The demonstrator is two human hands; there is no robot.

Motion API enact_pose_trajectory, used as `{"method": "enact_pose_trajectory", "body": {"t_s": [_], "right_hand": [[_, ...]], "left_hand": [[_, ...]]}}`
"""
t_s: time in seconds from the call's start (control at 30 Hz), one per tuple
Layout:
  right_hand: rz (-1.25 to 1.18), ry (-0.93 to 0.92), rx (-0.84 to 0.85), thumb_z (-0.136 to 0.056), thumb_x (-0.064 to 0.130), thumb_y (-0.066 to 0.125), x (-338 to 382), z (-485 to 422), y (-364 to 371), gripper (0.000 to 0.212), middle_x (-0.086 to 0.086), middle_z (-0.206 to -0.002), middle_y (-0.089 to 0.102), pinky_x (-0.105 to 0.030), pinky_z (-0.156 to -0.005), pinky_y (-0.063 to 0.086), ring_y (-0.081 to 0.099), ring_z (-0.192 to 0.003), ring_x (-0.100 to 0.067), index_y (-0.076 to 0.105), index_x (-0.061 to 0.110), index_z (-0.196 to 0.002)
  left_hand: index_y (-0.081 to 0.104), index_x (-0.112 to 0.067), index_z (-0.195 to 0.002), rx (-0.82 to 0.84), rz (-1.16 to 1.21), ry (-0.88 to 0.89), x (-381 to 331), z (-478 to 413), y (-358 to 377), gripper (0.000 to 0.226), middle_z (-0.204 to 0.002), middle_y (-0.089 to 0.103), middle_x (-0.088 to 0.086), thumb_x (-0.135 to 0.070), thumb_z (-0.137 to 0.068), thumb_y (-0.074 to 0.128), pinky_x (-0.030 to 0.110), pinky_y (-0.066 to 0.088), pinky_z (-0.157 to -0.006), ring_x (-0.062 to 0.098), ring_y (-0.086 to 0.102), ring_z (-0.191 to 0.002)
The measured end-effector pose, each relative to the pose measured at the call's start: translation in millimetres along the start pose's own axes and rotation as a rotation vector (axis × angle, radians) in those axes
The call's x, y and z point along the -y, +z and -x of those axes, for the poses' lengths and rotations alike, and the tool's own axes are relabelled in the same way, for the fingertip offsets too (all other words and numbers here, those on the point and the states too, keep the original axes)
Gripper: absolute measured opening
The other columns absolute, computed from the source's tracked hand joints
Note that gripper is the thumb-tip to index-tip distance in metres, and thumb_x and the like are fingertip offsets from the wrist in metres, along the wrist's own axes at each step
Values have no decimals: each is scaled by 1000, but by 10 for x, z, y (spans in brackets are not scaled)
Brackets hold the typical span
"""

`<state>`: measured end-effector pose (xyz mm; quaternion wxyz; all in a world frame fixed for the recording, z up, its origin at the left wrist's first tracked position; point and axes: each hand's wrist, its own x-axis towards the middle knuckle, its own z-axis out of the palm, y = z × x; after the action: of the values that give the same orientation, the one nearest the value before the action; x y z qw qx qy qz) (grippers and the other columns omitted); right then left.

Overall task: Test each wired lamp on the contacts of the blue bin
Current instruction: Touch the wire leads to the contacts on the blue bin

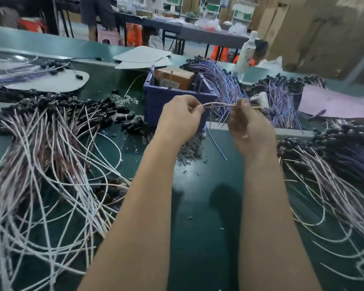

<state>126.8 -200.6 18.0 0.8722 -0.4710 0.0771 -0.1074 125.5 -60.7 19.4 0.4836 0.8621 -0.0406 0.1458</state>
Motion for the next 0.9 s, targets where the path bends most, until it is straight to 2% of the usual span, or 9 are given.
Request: {"method": "enact_pose_trajectory", "body": {"t_s": [0.07,0.13,0.17,0.27,0.37,0.47,0.6,0.73,0.9], "right_hand": [[-48,60,61,-92,10,58,-96,-16,2,13,3,-57,66,-15,-53,51,61,-52,-6,60,12,-80],[-67,105,76,-92,6,59,-188,-45,13,13,1,-59,67,-16,-54,53,64,-54,-8,60,10,-79],[-59,123,78,-92,5,57,-227,-63,16,14,0,-60,68,-17,-53,53,65,-55,-9,59,10,-79],[34,163,79,-96,3,50,-283,-121,18,13,-3,-60,69,-18,-52,53,67,-55,-10,52,10,-85],[255,170,167,-97,3,48,-289,-149,-7,11,0,-57,68,-16,-51,51,63,-51,-7,51,11,-90],[482,203,380,-94,3,52,-325,-103,-8,7,1,-58,66,-12,-52,48,56,-53,-6,58,5,-92],[587,279,621,-94,3,53,-390,-26,43,11,-3,-66,67,-13,-55,50,58,-54,-6,64,2,-93],[644,282,728,-92,3,54,-413,-8,60,12,0,-66,67,-13,-58,52,59,-55,-4,66,5,-93],[647,305,816,-90,3,57,-410,9,69,10,2,-63,65,-14,-58,53,61,-56,-5,66,6,-89]], "left_hand": [[64,-22,-88,-57,32,10,35,-23,22,12,-69,55,-16,-25,-95,54,5,35,-51,1,49,-63],[64,-20,-87,-81,54,1,68,-35,39,14,-70,58,-15,-24,-95,54,2,38,-55,1,53,-65],[65,-19,-88,-69,86,-15,92,-43,50,14,-74,63,-11,-22,-95,53,5,44,-64,3,58,-70],[65,-14,-89,15,240,-118,151,-34,53,16,-83,71,2,-16,-96,51,36,56,-85,12,69,-79],[62,-19,-80,-7,284,-160,192,-40,23,22,-83,70,2,-15,-97,49,40,55,-88,13,69,-81],[59,-21,-80,-107,435,-187,197,-58,-5,22,-85,68,-1,-15,-98,48,37,53,-92,10,67,-85],[58,-17,-82,-127,805,-272,146,-66,-2,25,-85,64,-3,-13,-101,42,26,51,-85,9,61,-87],[58,-18,-84,-136,951,-295,136,-64,8,27,-87,63,-4,-12,-102,38,22,48,-82,7,60,-88],[58,-20,-88,-87,963,-236,123,-66,5,25,-91,65,-6,-12,-102,39,19,48,-80,5,61,-90]]}}
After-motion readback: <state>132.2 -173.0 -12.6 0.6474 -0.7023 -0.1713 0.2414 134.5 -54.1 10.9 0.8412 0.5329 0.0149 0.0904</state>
